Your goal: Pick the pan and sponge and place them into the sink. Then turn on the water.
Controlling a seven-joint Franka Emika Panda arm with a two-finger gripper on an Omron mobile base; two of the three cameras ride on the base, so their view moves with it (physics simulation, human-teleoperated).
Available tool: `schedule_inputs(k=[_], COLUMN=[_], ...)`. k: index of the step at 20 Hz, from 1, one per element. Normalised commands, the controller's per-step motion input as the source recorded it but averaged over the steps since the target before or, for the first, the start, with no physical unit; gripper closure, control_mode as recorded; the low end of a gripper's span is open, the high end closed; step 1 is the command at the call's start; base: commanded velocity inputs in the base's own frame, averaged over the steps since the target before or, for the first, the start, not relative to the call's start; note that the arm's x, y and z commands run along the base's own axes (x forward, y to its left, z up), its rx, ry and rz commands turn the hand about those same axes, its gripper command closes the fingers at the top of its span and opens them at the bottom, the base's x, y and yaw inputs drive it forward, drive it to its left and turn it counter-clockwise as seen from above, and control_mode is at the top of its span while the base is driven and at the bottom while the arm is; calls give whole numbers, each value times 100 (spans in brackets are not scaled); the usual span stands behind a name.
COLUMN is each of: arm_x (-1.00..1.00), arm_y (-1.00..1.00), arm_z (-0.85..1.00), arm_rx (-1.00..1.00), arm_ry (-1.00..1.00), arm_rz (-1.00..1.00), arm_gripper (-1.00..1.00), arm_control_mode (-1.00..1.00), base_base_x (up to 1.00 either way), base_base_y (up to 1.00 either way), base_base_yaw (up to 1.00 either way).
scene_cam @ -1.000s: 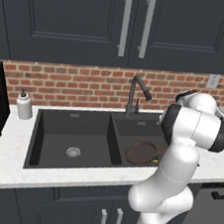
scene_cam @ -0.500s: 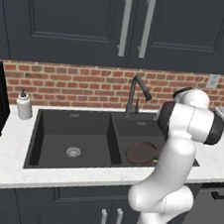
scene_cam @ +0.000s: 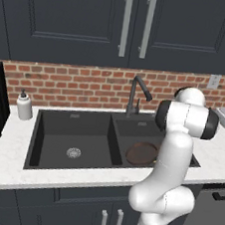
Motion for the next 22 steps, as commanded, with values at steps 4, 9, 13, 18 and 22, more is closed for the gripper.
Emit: schedule_inputs(k=[4, 9, 13, 18, 22], arm_x=[28, 31, 35, 33, 29], arm_y=[16, 18, 13, 10, 0], arm_z=[0, 0, 0, 0, -3], arm_rx=[5, 0, 0, 0, 0], arm_ry=[0, 0, 2, 1, 0], arm_rz=[0, 0, 0, 0, 0], arm_gripper=[-100, -100, -100, -100, -100], arm_control_mode=[-100, -100, -100, -100, -100], base_base_x=[0, 0, 0, 0, 0], base_base_y=[0, 0, 0, 0, 0], base_base_yaw=[0, 0, 0, 0, 0])
